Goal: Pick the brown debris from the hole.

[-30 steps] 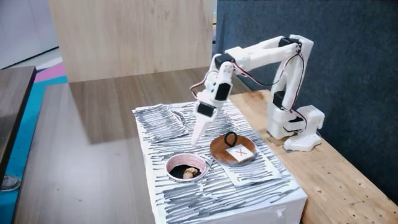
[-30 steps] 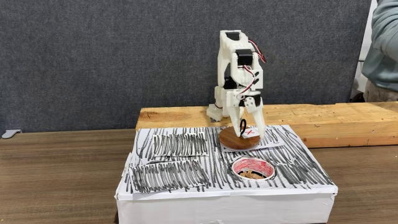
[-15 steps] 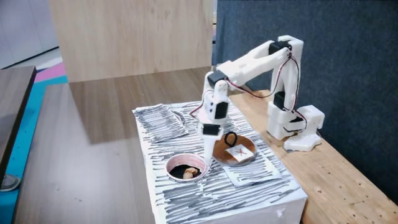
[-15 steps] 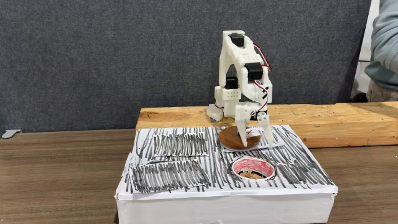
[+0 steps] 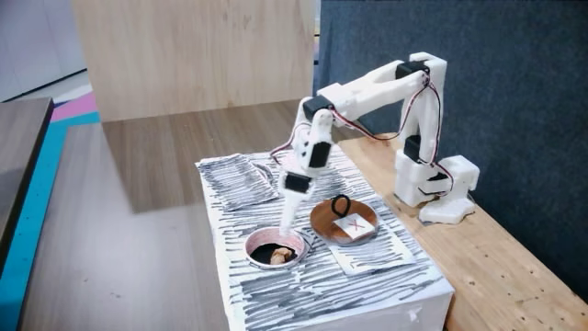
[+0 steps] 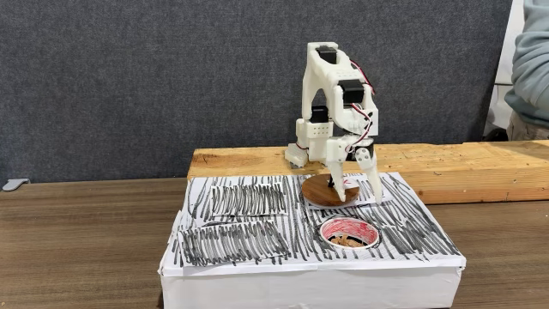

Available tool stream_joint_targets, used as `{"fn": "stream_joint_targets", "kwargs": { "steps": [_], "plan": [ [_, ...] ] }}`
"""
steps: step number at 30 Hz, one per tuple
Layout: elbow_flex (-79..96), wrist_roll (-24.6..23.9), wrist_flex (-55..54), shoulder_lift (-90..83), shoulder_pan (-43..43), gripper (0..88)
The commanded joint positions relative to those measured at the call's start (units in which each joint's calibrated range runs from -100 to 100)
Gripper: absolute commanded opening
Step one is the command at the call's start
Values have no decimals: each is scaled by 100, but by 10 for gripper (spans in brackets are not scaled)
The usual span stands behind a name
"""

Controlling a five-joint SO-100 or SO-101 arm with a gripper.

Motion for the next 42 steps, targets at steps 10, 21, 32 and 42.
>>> {"fn": "stream_joint_targets", "kwargs": {
  "steps": [10,21,32,42],
  "plan": [
    [-171,-2505,-1430,715,-68,274],
    [-108,-3159,-1371,547,-46,274],
    [857,-3616,-1354,-31,-54,274],
    [1161,-3684,-1505,70,-32,274]
  ]
}}
